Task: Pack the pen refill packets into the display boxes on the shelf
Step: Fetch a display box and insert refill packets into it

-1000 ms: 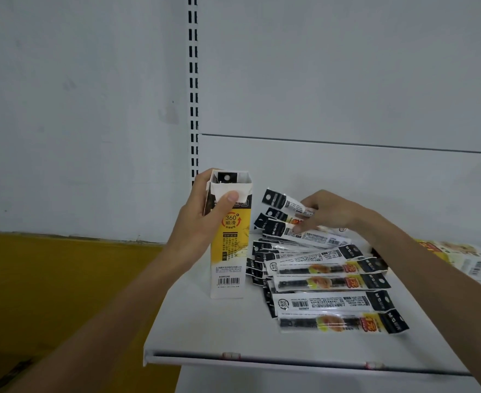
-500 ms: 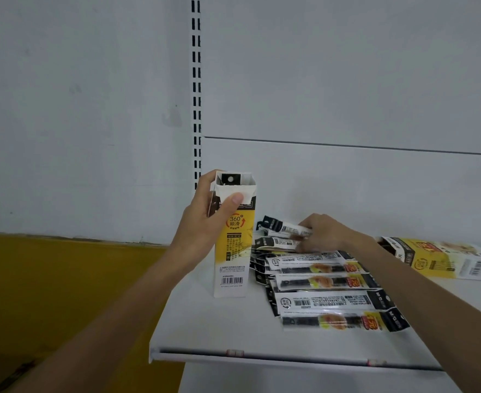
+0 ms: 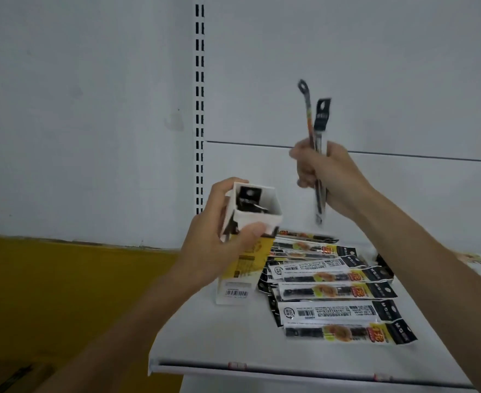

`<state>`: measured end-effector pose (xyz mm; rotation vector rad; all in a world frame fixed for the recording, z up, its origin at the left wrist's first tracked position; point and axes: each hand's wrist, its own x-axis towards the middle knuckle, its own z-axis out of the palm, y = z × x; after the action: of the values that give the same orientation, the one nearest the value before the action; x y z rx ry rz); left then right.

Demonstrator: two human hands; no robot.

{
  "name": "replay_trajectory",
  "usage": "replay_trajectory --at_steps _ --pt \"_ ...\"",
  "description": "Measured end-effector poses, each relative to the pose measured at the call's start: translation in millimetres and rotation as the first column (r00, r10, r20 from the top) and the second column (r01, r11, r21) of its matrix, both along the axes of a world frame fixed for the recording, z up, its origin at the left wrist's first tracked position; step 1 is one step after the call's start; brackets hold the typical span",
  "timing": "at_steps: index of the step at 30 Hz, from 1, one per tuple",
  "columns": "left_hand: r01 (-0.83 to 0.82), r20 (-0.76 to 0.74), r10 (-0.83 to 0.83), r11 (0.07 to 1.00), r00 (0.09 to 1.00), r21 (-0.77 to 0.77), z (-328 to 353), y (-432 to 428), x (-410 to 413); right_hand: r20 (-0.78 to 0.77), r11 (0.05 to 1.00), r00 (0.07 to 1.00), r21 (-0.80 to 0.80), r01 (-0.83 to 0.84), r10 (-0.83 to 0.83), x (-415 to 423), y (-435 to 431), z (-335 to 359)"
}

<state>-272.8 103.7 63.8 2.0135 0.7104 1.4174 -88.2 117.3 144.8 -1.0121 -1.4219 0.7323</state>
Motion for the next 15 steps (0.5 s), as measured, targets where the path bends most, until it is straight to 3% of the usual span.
replay_trajectory --at_steps 3,8,12,15 --pt "-0.008 -0.011 0.009 0.999 1.0 0.054 -1 -5 -2 -0.19 0.988 0.97 0.044 -0.145 0.151 -16 -15 23" --pt "-0.013 0.04 0.014 1.0 0.999 -0.022 -1 1 -7 0.013 0.966 0.988 0.209 0.151 -0.157 -25 -23 36" --pt "-0.004 0.033 0.006 0.999 0.999 -0.042 2 3 -6 -0.185 0.954 0.982 0.287 0.091 -0.038 -32 -33 39" --pt "0.026 0.025 -0.025 0.999 0.999 -0.033 1 3 -4 -0.138 0.916 0.989 0.39 0.096 -0.046 -35 -33 40"
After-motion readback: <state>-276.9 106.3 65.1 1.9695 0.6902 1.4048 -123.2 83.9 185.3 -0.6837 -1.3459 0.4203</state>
